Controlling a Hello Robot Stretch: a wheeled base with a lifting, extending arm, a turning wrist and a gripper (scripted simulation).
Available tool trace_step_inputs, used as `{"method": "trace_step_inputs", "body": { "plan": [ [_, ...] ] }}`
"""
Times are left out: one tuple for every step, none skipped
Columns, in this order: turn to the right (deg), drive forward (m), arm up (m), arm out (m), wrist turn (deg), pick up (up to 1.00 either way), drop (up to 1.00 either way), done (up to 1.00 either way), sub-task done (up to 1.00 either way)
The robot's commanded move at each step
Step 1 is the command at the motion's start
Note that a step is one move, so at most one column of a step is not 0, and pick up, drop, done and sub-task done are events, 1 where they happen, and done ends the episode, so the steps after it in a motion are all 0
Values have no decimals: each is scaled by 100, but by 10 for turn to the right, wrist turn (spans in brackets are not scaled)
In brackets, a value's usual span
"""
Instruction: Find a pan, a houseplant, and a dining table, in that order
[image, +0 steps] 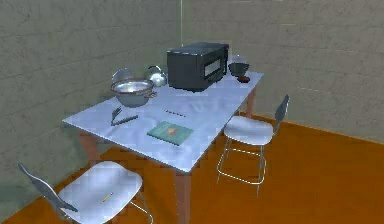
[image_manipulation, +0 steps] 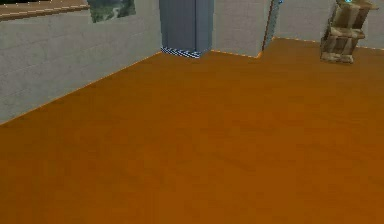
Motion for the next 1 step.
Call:
{"method": "trace_step_inputs", "body": {
  "plan": [
    [0, 0, 0, 0, 0, 0, 0, 100, 0]
  ]
}}
